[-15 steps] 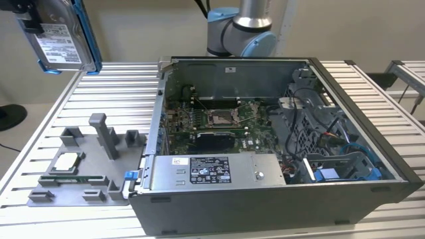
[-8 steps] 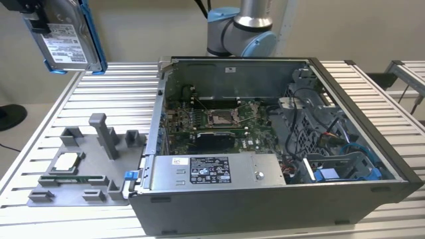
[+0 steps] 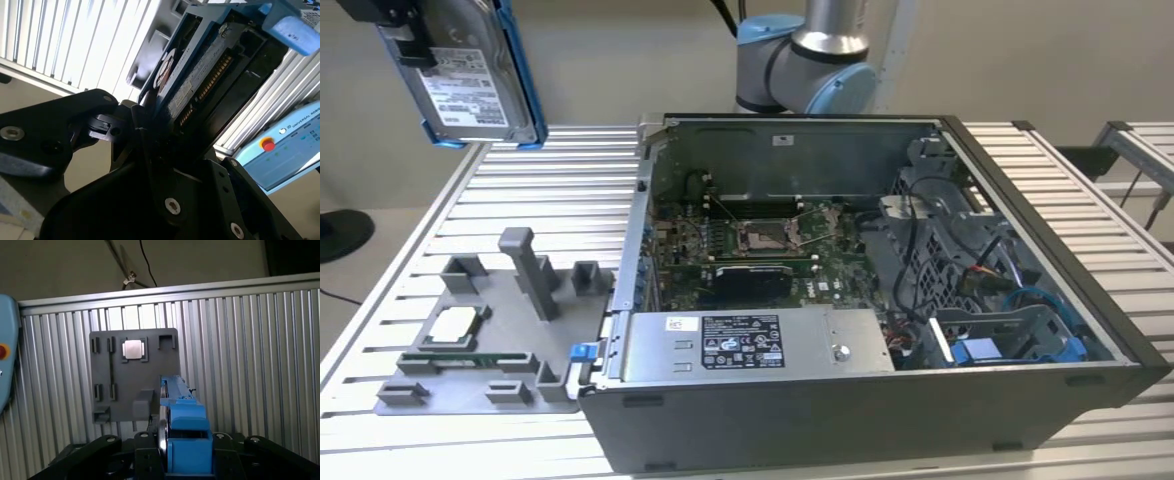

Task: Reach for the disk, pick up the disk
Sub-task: 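Pick up the disk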

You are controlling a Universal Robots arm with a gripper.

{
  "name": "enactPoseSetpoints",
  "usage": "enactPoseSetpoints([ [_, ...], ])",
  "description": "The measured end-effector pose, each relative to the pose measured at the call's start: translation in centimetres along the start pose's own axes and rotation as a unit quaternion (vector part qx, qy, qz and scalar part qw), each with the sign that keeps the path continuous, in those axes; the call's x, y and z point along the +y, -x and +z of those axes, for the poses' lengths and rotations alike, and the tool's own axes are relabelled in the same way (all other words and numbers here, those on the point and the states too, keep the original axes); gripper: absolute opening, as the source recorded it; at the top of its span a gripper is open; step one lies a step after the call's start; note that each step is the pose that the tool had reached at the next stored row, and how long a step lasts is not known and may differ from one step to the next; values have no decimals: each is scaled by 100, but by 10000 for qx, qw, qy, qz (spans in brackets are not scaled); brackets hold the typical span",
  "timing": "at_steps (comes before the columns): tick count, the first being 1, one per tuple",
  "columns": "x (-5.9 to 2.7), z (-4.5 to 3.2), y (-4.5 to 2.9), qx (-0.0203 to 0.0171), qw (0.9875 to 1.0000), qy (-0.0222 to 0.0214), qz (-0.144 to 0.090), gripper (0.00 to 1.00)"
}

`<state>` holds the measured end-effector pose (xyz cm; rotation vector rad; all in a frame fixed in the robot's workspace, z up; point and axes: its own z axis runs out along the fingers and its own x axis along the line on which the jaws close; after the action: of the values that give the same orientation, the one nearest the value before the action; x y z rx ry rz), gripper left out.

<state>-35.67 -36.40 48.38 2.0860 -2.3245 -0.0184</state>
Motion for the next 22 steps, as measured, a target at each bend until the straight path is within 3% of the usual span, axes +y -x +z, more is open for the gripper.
enactPoseSetpoints([
  [22, -338, -7, 37, 0, 10000, 0, 0, 0],
])
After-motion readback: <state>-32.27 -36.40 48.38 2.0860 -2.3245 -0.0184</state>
